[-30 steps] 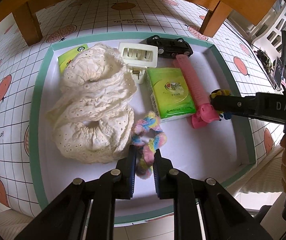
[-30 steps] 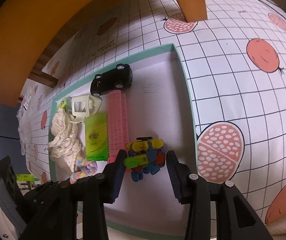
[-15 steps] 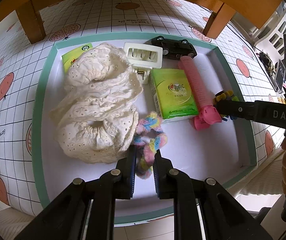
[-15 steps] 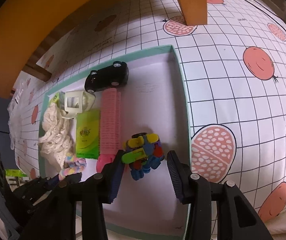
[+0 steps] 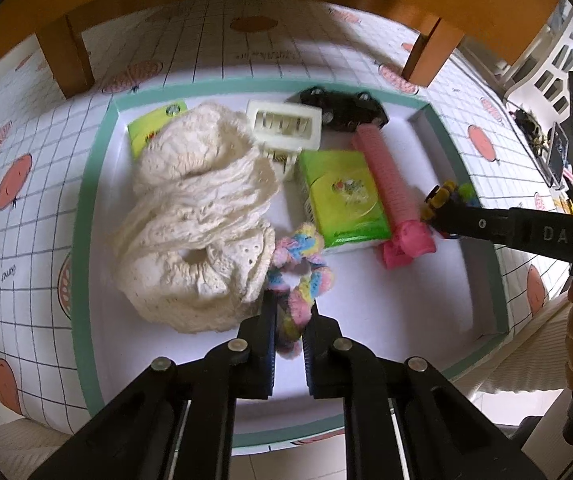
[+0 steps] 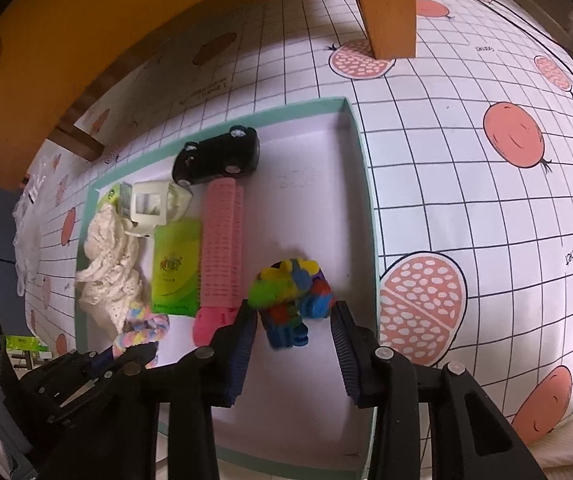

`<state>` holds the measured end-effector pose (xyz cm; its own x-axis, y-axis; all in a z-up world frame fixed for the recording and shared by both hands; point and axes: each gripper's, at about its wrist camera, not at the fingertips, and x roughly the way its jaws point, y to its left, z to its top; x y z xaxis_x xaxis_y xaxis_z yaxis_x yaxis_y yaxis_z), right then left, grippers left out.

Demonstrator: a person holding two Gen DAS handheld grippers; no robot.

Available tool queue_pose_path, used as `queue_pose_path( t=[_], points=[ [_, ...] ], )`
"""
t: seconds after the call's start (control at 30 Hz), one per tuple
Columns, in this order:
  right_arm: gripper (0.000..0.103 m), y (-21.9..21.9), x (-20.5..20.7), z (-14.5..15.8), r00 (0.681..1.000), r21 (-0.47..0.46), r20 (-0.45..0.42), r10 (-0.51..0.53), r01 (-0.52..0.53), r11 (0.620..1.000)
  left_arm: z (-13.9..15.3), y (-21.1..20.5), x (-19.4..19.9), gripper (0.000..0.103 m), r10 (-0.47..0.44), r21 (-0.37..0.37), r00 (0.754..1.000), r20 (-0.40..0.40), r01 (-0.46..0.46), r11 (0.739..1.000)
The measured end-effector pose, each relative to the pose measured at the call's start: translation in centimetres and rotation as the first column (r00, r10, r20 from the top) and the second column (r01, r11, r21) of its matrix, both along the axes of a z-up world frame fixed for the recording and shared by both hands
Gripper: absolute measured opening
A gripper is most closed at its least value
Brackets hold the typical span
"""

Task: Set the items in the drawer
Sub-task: 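Grasp the pastel rope toy with the left tool while the right tool grasps the colourful block toy, then carry the rope toy with the left tool while the right tool carries the block toy to the drawer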

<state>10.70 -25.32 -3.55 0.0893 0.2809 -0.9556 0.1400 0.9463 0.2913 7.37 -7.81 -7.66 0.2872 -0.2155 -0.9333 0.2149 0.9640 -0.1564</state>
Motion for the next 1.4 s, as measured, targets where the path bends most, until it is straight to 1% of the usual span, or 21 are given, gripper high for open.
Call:
queue_pose_path(
  t=[0.03,0.1,0.3,0.47,0.5,0.57,0.6,0.67,0.87,1.0,1.13,1.2,1.3,1.33,1.4],
  points=[
    [0.026,-0.2,-0.1,0.2,1.0,-0.001,0.005,0.0,0.0,1.0,0.3,0.0,-0.1,0.011,-0.001,-0.003,1.0,0.011,0.001,1.0],
    [0.024,-0.2,-0.1,0.5,1.0,0.003,0.01,0.005,-0.005,1.0,0.5,-0.2,-0.1,0.011,-0.003,-0.008,1.0,0.018,0.003,1.0],
    [0.024,-0.8,-0.2,0.2,1.0,0.018,-0.014,-0.014,0.014,1.0,0.3,-0.2,0.0,0.011,0.0,-0.013,1.0,0.008,0.0,1.0],
    [0.025,-2.0,0.2,-0.3,0.997,0.081,-0.033,-0.073,0.076,0.994,0.0,0.0,0.1,0.011,0.007,-0.013,1.0,-0.004,-0.007,1.0],
    [0.027,-2.2,0.3,-0.3,0.996,0.09,-0.034,-0.084,0.087,0.992,0.0,0.0,0.1,0.011,0.009,-0.014,1.0,-0.006,-0.009,1.0],
    [0.041,-2.5,0.3,-0.3,0.994,0.101,-0.04,-0.1,0.103,0.99,0.0,0.0,0.1,0.011,0.012,-0.016,1.0,-0.006,-0.013,1.0],
    [0.05,-2.7,0.3,-0.3,0.992,0.106,-0.043,-0.115,0.119,0.987,0.1,0.1,0.0,0.011,0.014,-0.018,1.0,-0.006,-0.014,1.0],
    [0.05,-2.7,0.4,-0.3,0.99,0.122,-0.044,-0.132,0.137,0.983,0.1,0.1,0.1,0.011,0.018,-0.022,1.0,-0.007,-0.018,1.0],
    [0.05,-2.3,0.8,-0.6,0.991,0.112,-0.047,-0.128,0.132,0.985,0.1,0.1,0.1,0.011,0.021,-0.017,1.0,-0.014,-0.021,1.0],
    [0.05,-2.3,1.5,-1.0,0.988,0.11,-0.044,-0.149,0.153,0.982,0.0,0.0,0.3,0.011,0.02,-0.014,1.0,-0.021,-0.02,1.0],
    [0.05,-1.7,1.9,-1.4,0.989,0.082,-0.048,-0.143,0.147,0.986,0.0,0.1,0.4,0.011,0.018,-0.015,0.999,-0.027,-0.019,1.0],
    [0.047,-1.3,2.1,-1.8,0.99,0.045,-0.052,-0.127,0.13,0.991,-0.1,0.1,0.4,0.011,0.018,-0.014,0.999,-0.031,-0.019,1.0],
    [0.045,-0.9,2.3,-1.9,0.993,0.014,-0.051,-0.11,0.111,0.994,-0.2,0.1,0.4,0.011,0.018,-0.012,0.999,-0.036,-0.018,1.0],
    [0.041,-0.8,2.3,-1.9,0.993,0.007,-0.05,-0.108,0.109,0.994,-0.2,0.1,0.4,0.011,0.018,-0.012,0.999,-0.037,-0.019,1.0],
    [0.041,-0.9,2.3,-2.0,0.993,0.004,-0.048,-0.11,0.111,0.994,-0.2,0.1,0.4,0.011,0.019,-0.011,0.999,-0.039,-0.019,1.0]
  ],
)
